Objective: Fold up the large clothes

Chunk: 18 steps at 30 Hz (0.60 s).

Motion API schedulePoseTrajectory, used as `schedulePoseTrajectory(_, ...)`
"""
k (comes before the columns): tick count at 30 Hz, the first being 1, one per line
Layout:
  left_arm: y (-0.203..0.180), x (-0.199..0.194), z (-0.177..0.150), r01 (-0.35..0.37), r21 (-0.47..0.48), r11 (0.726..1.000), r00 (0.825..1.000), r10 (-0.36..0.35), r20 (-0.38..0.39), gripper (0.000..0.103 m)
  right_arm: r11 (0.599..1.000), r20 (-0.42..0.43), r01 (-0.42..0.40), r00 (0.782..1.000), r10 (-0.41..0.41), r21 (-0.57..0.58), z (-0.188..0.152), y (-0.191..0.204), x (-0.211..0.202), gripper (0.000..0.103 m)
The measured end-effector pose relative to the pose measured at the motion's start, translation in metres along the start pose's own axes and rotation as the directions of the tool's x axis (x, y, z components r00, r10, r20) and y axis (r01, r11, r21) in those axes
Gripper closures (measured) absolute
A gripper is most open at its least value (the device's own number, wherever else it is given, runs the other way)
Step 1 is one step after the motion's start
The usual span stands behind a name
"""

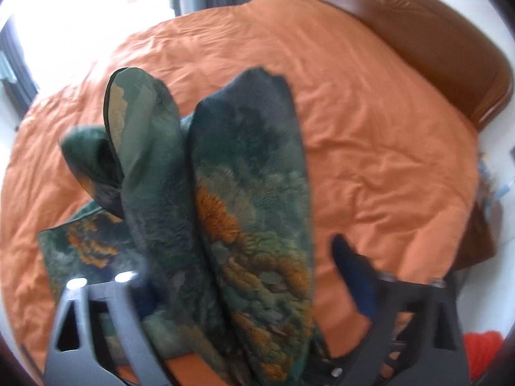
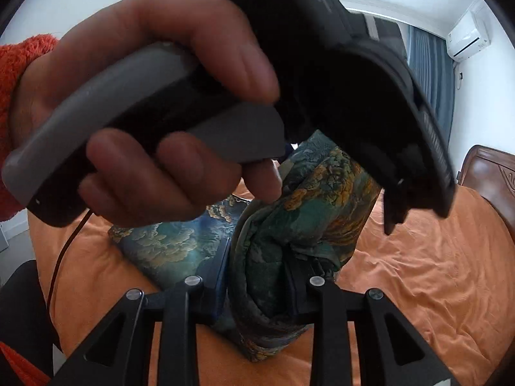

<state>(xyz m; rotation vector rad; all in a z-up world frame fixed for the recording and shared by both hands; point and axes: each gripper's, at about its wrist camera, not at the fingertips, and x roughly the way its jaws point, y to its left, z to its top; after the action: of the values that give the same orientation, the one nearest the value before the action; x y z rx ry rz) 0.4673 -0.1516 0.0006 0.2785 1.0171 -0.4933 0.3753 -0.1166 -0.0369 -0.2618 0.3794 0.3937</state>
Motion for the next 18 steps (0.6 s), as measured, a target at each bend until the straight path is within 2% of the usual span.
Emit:
schedulePoseTrajectory(1, 0.004, 0.002, -0.004, -0.029, 0.004, 1.000, 1.000, 0.029, -0.005, 0.067, 1.000, -0.003, 0.002, 1.000, -0.002, 0.002, 0.000, 0.001, 0.000, 0.073)
schedulePoseTrajectory(3, 0.019, -0.002, -0.008, -0.003, -0.029, 1.000, 1.000, 0.003, 0.004, 0.074, 0.999, -0.020, -0.017, 1.000, 0.018, 0.040, -0.004, -0.005, 0.000, 0.064)
schedulePoseTrajectory(5, 0.040, -0.009, -0.012, 0.007, -0.058, 0.998, 1.000, -0.006, 0.020, 0.074, 0.996, -0.013, -0.052, 0.999, 0.053, 0.079, -0.004, -0.011, -0.006, 0.039)
schedulePoseTrajectory(8, 0.077, -0.017, -0.018, 0.002, -0.076, 0.997, 0.999, 0.001, 0.033, 0.075, 0.979, 0.011, -0.134, 0.991, 0.134, 0.153, 0.001, -0.021, -0.025, 0.033)
schedulePoseTrajectory(11, 0.130, -0.021, -0.030, 0.006, -0.131, 0.991, 0.999, -0.001, 0.043, 0.075, 0.954, -0.017, -0.157, 0.986, 0.167, 0.257, 0.004, -0.046, -0.023, 0.033)
schedulePoseTrajectory(13, 0.161, -0.021, -0.042, 0.008, -0.176, 0.984, 0.999, 0.000, 0.049, 0.074, 0.946, -0.060, -0.129, 0.986, 0.154, 0.298, 0.002, -0.060, -0.009, 0.033)
schedulePoseTrajectory(15, 0.187, -0.015, -0.054, 0.009, -0.221, 0.975, 0.999, 0.001, 0.047, 0.074, 0.942, -0.097, -0.107, 0.985, 0.144, 0.319, 0.004, -0.069, 0.009, 0.040)
schedulePoseTrajectory(17, 0.212, -0.010, -0.068, 0.028, -0.279, 0.960, 0.999, -0.016, 0.045, 0.074, 0.933, -0.140, -0.119, 0.974, 0.176, 0.340, 0.007, -0.068, 0.032, 0.058)
schedulePoseTrajectory(18, 0.221, -0.006, -0.074, 0.040, -0.307, 0.951, 0.999, -0.027, 0.046, 0.074, 0.925, -0.158, -0.137, 0.966, 0.204, 0.353, 0.012, -0.067, 0.047, 0.059)
